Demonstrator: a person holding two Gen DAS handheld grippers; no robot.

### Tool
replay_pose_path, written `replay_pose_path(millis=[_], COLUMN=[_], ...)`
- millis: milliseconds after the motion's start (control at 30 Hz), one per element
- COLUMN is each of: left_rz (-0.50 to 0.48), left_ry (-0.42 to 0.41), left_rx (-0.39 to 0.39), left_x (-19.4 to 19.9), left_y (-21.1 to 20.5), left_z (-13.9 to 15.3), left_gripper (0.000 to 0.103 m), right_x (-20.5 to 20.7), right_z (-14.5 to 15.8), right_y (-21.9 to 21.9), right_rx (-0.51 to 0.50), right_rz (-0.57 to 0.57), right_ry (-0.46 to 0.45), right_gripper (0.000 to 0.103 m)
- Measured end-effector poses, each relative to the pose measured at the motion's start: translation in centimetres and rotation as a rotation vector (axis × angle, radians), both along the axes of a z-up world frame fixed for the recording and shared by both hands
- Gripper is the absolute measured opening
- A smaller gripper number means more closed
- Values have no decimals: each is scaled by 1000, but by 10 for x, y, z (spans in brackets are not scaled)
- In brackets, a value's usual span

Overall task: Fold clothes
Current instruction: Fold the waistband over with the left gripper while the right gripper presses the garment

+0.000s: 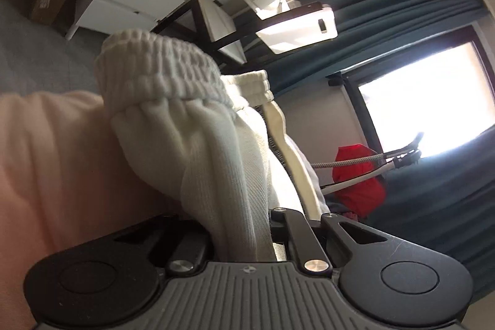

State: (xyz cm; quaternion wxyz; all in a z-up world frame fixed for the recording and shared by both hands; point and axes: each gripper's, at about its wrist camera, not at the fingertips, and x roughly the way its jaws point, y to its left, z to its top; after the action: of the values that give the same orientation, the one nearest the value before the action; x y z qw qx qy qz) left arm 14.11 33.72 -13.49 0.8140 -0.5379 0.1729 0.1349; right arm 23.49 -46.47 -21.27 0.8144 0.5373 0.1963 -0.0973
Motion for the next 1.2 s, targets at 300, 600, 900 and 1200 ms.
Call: replay_pose_path(millis=[300, 600, 900, 1200], left_rz=[-51, -83, -130, -162], left_ry=[50, 159, 199, 373], left_rx=[56, 103, 211, 379], left_x=[-72, -186, -199, -219], left_y=[9, 25, 4, -12], left_z=[73, 82, 60, 93], left_gripper=[7, 8, 16, 82], right_x=[-65, -138, -142, -140], right_z=[17, 29, -7, -9], right_y=[-5, -6, -15, -17], right_rx=[20, 83, 132, 146], right_rz=[23, 63, 113, 113], right_ry=[43, 78, 149, 140], right_gripper=[11, 11, 11, 20])
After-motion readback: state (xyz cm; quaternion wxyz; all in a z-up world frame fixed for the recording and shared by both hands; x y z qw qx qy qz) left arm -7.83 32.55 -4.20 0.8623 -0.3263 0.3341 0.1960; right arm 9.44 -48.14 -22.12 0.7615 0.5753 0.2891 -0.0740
